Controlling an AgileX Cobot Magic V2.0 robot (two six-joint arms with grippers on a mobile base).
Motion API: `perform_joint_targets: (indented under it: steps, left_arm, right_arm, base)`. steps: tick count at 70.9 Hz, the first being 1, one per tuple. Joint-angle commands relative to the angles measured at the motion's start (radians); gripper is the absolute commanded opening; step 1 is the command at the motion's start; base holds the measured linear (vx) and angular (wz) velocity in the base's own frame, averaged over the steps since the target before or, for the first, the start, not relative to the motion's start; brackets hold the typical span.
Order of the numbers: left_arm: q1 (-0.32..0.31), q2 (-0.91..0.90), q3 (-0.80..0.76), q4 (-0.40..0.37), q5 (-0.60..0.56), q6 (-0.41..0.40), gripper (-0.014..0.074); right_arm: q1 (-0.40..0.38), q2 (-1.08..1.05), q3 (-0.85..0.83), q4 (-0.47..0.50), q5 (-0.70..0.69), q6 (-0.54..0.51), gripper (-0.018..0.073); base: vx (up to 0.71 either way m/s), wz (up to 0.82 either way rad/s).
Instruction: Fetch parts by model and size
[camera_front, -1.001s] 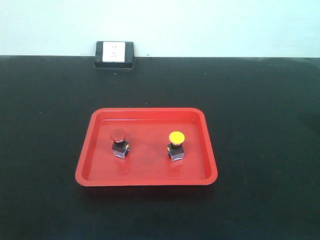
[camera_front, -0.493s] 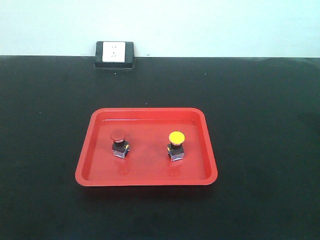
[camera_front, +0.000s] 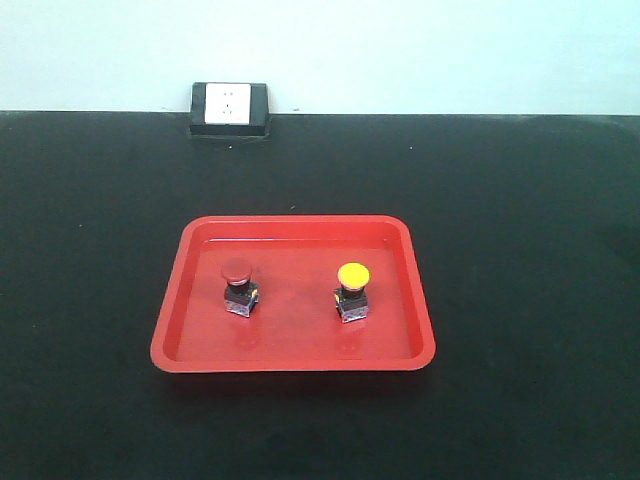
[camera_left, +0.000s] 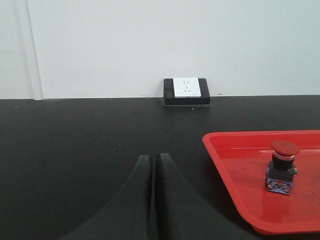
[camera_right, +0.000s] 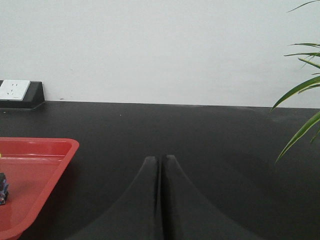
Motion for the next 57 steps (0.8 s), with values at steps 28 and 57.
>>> perform_joint_targets:
  steps: [28, 57]
  left_arm:
    - [0.001, -0.015, 0.002, -0.010, -0.076, -0.008, -0.0006]
    - [0.001, -0.015, 0.002, -0.010, -0.076, -0.008, -0.0006]
  right_arm:
    - [-0.007, -0.008, 0.008, -0.005, -0.078, 0.001, -0.0009]
    - [-0.007, -0.008, 0.008, -0.005, -0.078, 0.001, -0.0009]
  base:
    - [0.00, 0.00]
    - [0.00, 0.00]
